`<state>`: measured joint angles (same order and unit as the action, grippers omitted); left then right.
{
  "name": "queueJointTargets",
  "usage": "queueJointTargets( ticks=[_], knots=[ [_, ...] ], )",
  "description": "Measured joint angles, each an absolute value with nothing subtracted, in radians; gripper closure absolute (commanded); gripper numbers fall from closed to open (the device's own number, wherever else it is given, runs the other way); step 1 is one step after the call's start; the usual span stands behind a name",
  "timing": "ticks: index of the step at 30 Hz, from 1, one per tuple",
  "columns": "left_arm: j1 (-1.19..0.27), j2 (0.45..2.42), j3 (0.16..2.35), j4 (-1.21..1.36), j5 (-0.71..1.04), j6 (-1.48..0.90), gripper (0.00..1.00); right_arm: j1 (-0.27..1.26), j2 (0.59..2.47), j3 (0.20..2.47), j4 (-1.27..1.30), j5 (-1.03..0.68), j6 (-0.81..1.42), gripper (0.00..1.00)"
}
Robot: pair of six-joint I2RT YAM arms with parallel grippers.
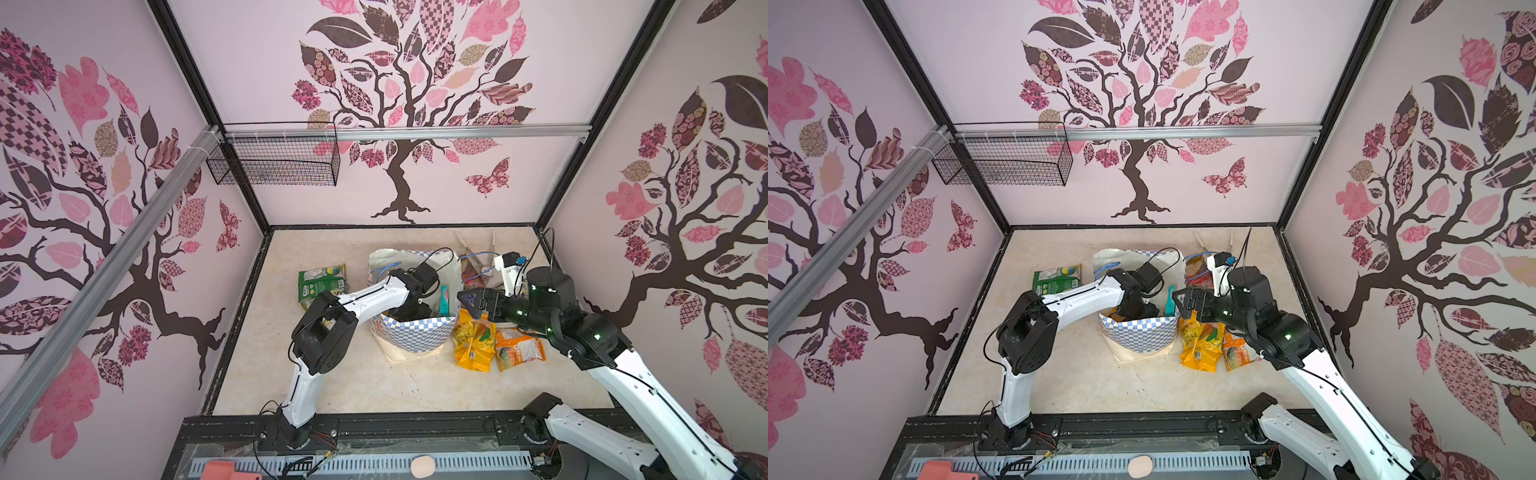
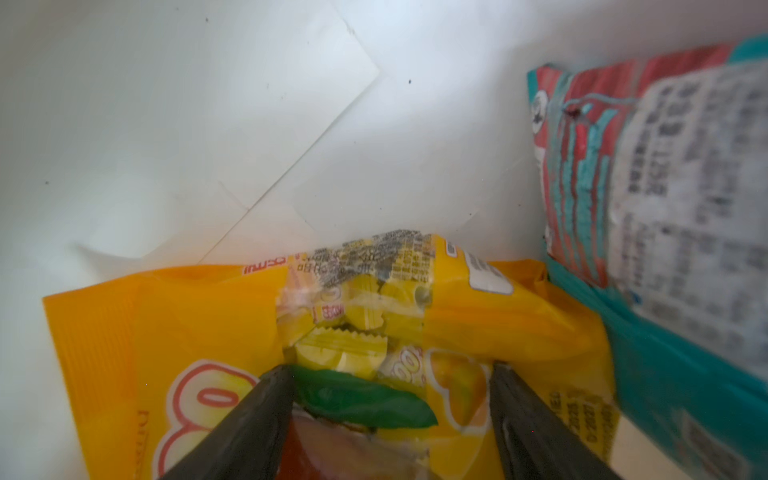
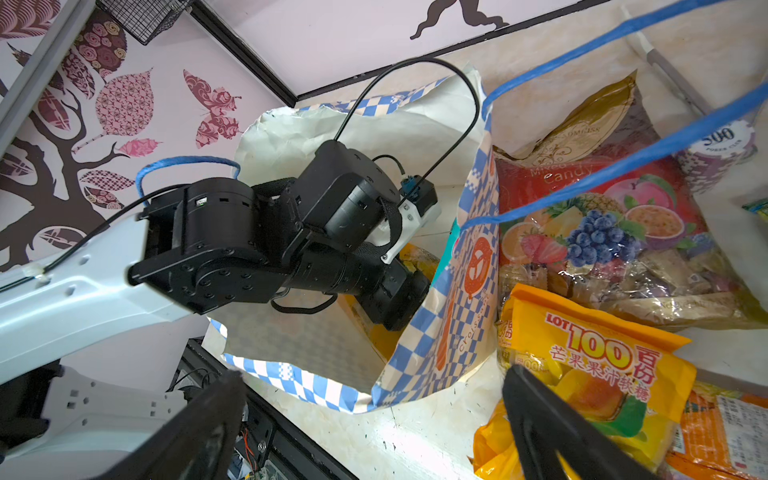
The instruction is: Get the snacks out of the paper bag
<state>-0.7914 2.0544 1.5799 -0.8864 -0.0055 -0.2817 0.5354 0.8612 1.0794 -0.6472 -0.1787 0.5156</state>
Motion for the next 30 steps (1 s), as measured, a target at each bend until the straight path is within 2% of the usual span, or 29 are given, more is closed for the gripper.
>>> queueJointTargets(
  ticks=[4, 8, 16, 30],
  knots=[
    [-0.789, 2.07, 1.571, -0.84, 0.002, -0.286, 0.41, 0.535, 0.861, 1.079, -0.648, -0.179, 0.516, 0.0],
    [-0.789, 2.075, 1.564, -0.808, 0.017, -0.289, 0.64, 0.535, 0.86, 1.079, -0.648, -0.177, 0.516, 0.0],
    [-0.788, 2.069, 1.545, -0.783, 0.034, -0.296, 0.99, 0.535, 0.86, 1.079, -0.648, -0.175, 0.516, 0.0],
    [-0.787, 1.986, 1.514, -0.828, 0.054, -0.291, 1.0, 0.535, 0.86, 1.079, -0.648, -0.175, 0.516, 0.0]
  ],
)
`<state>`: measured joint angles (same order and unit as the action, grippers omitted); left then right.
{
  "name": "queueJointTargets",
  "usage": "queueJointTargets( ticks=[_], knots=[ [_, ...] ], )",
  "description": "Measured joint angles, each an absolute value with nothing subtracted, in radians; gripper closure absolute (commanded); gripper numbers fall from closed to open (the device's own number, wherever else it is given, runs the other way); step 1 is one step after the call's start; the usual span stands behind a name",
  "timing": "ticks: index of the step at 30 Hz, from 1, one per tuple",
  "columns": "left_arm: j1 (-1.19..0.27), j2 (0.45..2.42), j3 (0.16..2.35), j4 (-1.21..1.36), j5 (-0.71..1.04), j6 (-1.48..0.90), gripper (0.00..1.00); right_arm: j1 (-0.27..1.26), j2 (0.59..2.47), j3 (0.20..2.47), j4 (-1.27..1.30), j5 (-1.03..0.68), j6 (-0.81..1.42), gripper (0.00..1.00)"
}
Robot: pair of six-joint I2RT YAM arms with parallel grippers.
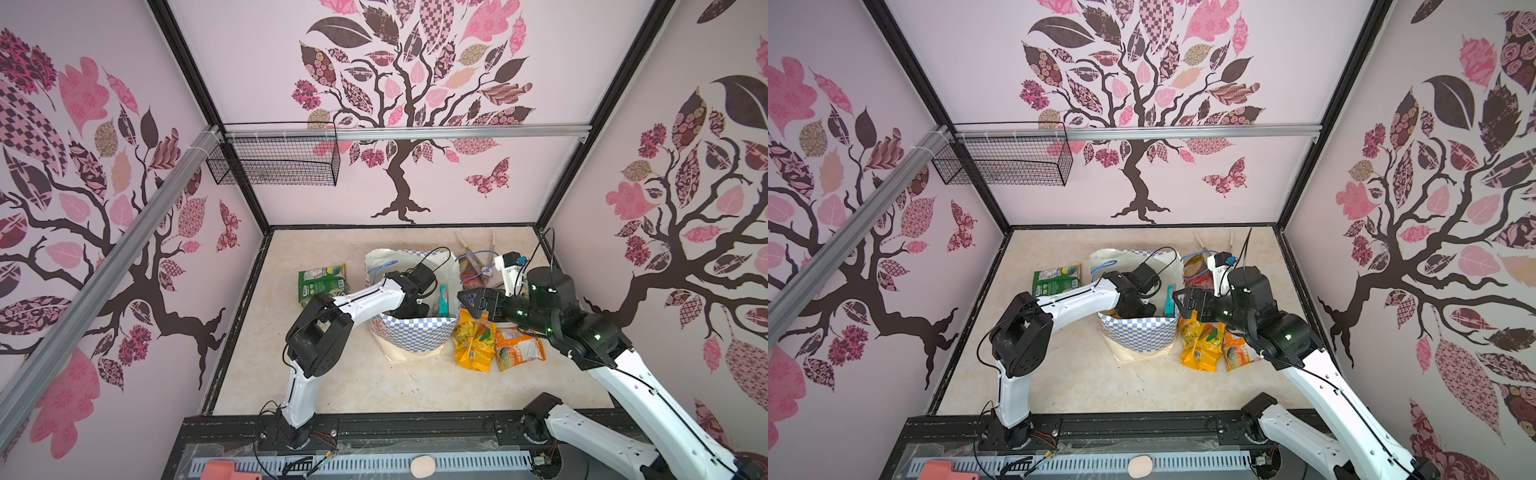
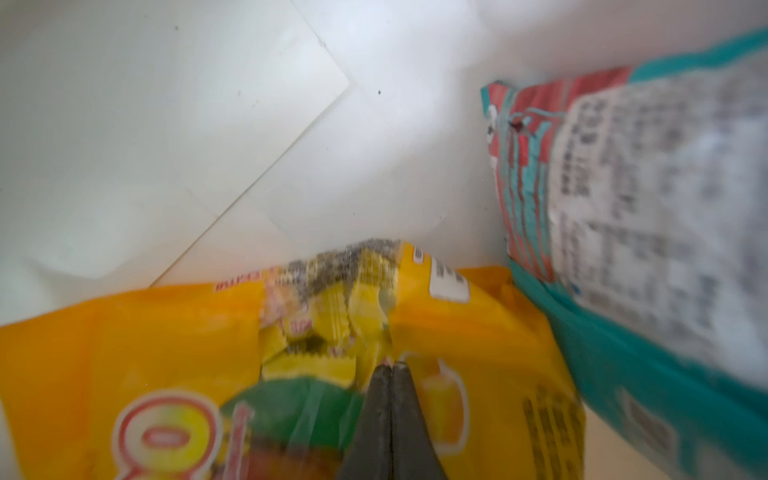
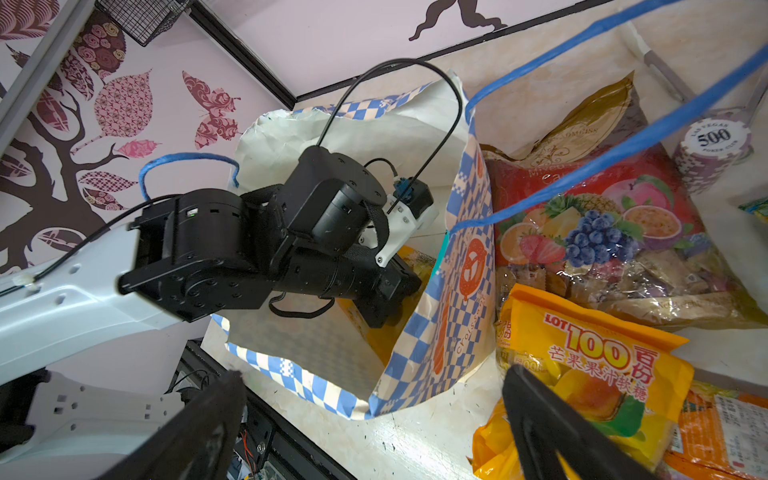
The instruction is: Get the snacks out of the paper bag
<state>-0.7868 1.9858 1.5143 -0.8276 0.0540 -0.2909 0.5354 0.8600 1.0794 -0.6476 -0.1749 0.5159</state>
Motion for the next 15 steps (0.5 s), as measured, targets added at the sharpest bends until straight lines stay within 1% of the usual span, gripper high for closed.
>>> queueJointTargets(
  ticks=[15],
  knots=[
    [-0.787, 1.813, 1.525, -0.888, 0.059, -0.29, 1.0, 0.535, 0.857, 1.079, -0.647, -0.175, 0.516, 0.0]
  ],
)
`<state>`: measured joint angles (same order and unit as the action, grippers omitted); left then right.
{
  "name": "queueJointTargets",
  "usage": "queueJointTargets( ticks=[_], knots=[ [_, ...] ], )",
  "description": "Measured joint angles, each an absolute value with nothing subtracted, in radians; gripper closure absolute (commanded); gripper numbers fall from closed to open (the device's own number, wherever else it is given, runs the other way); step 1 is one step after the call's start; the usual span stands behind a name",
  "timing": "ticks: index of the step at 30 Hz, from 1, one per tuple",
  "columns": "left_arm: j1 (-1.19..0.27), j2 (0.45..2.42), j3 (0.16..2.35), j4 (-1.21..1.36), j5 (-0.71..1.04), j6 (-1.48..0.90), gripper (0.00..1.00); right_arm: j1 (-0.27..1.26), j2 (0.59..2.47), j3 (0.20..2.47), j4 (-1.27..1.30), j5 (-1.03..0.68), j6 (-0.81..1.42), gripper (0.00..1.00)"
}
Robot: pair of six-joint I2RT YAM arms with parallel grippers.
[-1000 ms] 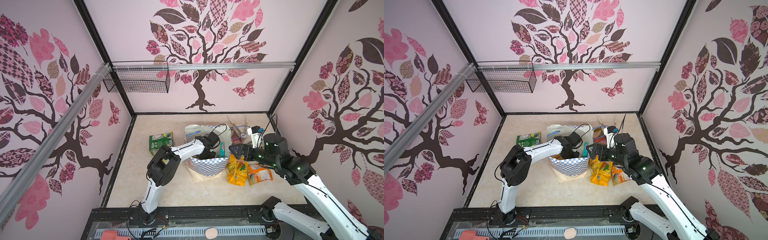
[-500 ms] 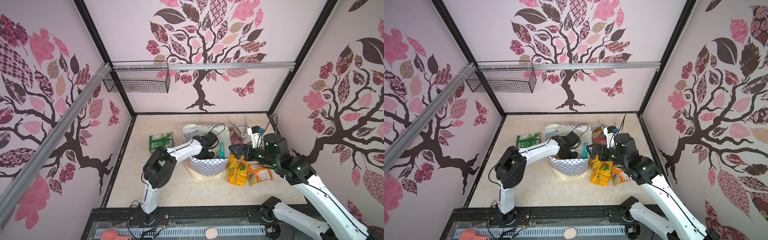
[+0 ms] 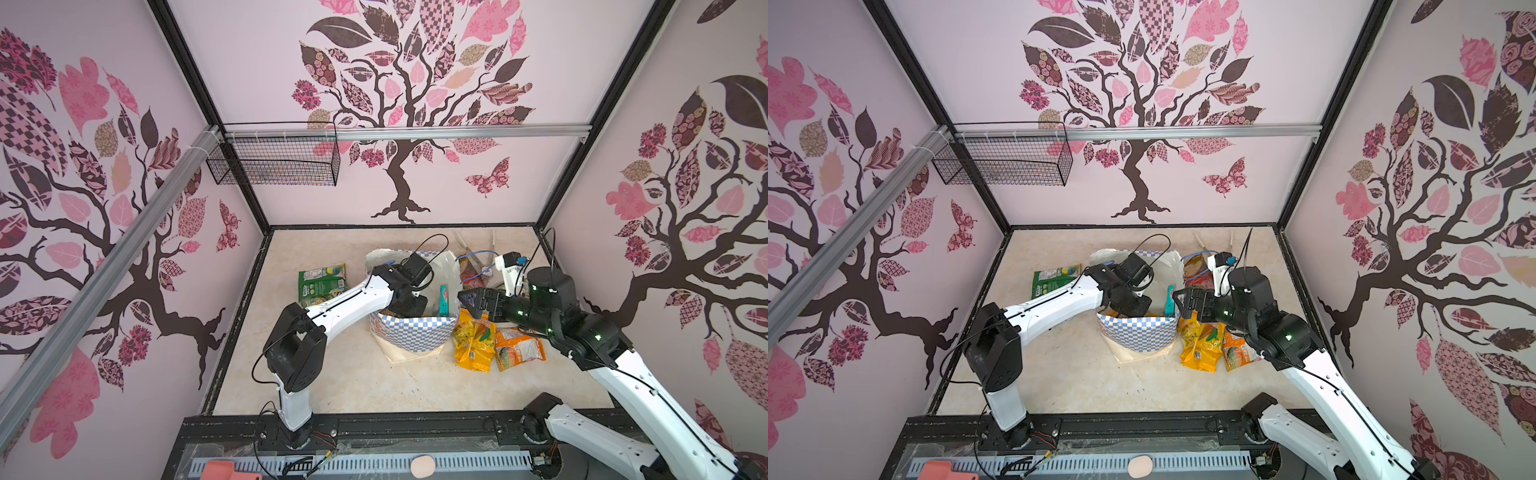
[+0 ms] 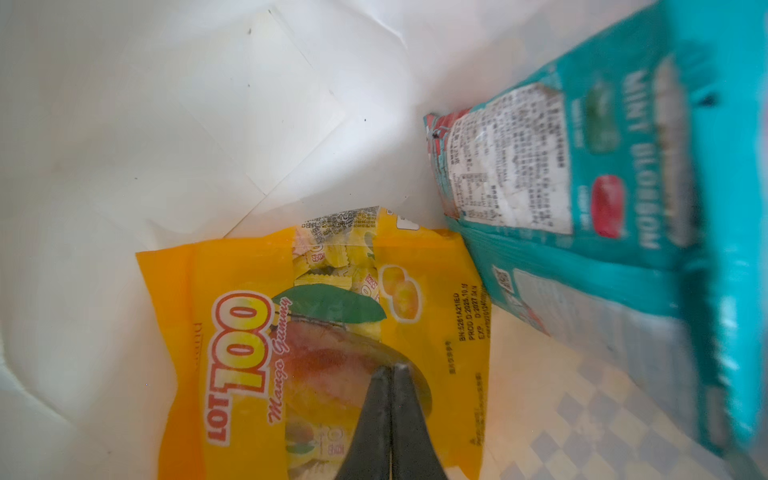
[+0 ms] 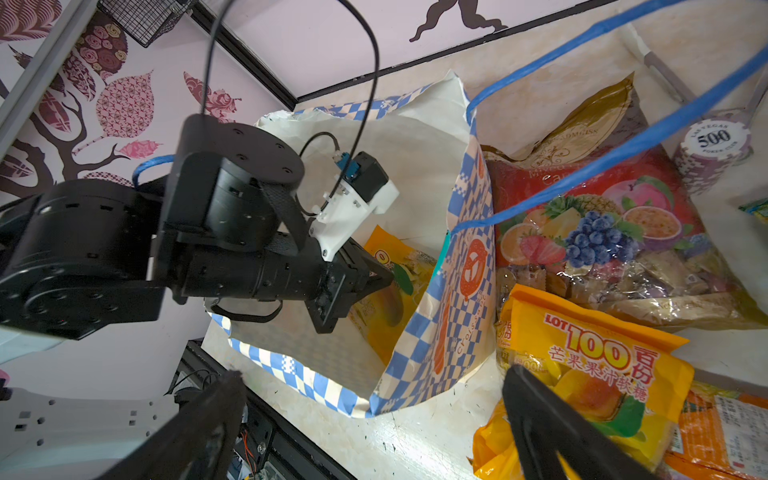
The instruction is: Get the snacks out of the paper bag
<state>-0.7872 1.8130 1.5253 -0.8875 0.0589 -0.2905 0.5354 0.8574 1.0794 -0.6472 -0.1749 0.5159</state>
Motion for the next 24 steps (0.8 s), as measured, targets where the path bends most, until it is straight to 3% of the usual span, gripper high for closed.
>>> queueJointTargets(
  ticks=[16, 17, 21, 24],
  knots=[
    [-0.787, 1.612, 1.583, -0.853, 0.048, -0.291, 1.0, 0.535, 0.857, 1.078, -0.646, -0.176, 0.518, 0.0],
    [-0.787, 1.615, 1.583, -0.85, 0.048, -0.292, 0.96, 0.535, 0.857, 1.078, -0.646, -0.176, 0.519, 0.0],
    [-0.787, 1.654, 1.583, -0.841, 0.054, -0.3, 0.6, 0.535, 0.857, 1.078, -0.646, -0.176, 0.519, 0.0],
    [-0.787, 1.711, 1.583, -0.826, 0.061, -0.308, 0.49, 0.535, 0.857, 1.078, -0.646, -0.176, 0.52, 0.0]
  ],
)
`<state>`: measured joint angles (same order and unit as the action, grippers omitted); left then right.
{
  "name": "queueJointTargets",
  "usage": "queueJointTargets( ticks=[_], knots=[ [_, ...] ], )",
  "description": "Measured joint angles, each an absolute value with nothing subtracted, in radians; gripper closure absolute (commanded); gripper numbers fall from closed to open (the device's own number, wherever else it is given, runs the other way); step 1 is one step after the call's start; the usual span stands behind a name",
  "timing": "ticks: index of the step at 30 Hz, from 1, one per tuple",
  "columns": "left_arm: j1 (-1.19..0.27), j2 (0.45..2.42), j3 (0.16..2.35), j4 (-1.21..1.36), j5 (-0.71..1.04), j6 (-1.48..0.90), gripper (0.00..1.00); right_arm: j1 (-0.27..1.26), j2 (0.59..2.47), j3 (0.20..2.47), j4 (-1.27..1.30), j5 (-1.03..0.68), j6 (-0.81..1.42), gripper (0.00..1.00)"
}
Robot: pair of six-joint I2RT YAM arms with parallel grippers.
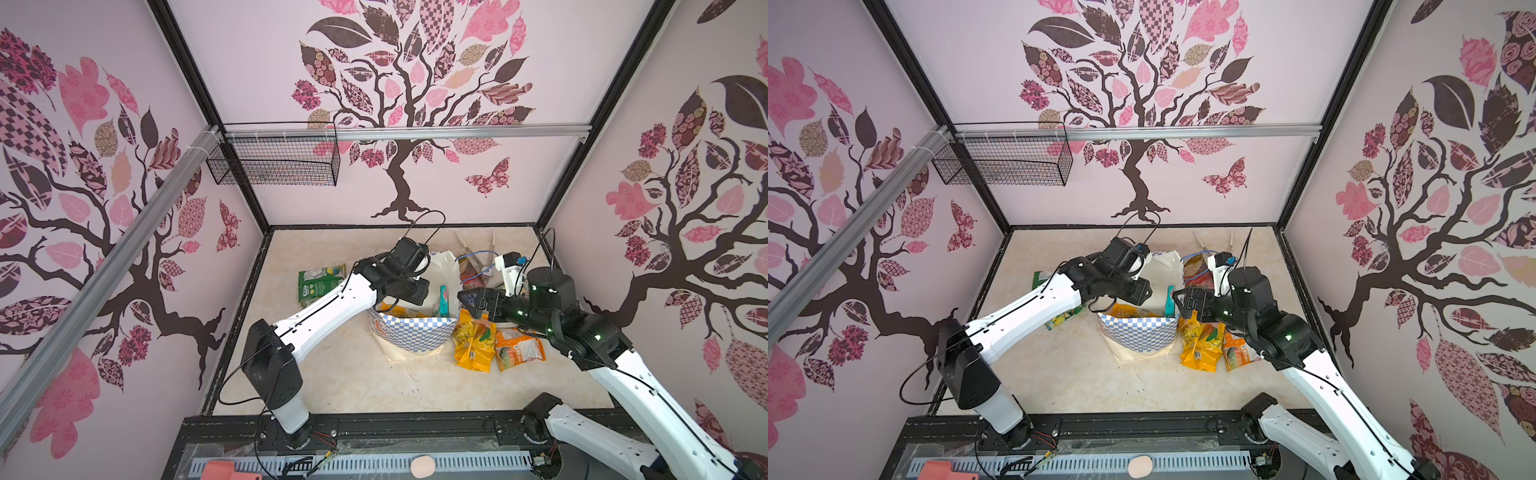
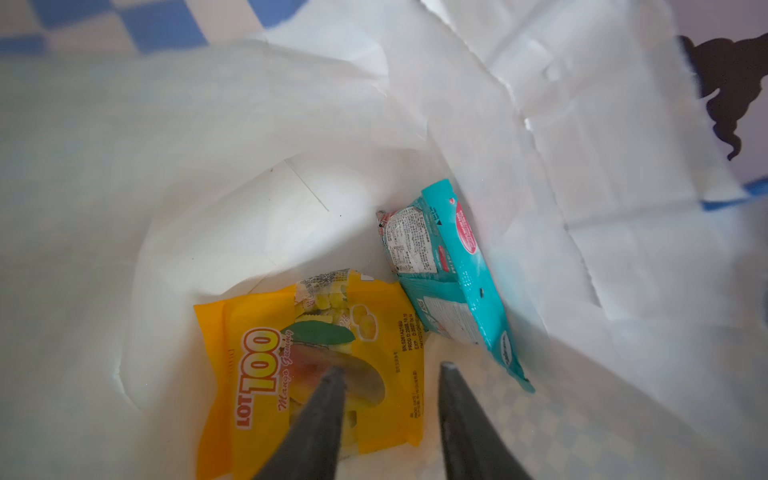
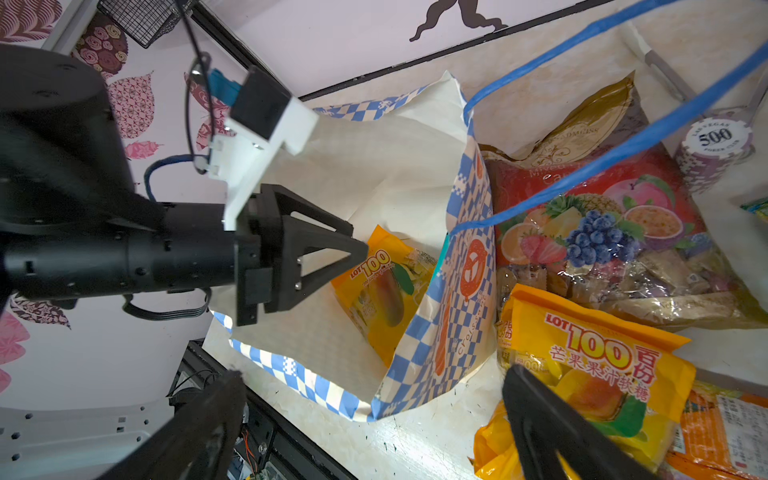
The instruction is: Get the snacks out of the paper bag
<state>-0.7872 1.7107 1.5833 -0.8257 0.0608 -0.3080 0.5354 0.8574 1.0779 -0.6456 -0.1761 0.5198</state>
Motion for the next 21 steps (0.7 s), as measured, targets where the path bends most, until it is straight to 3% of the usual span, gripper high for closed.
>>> queueJointTargets(
  ticks=[9, 21],
  knots=[
    [-0.787, 1.839, 1.582, -0.732, 0.056, -0.299, 0.42, 0.535, 0.851, 1.078, -0.646, -0.175, 0.521, 0.0],
    [-0.787, 1.943, 1.491, -0.613, 0.001, -0.273, 0.18, 0.535, 0.846, 1.078, -0.647, -0.176, 0.523, 0.0]
  ],
)
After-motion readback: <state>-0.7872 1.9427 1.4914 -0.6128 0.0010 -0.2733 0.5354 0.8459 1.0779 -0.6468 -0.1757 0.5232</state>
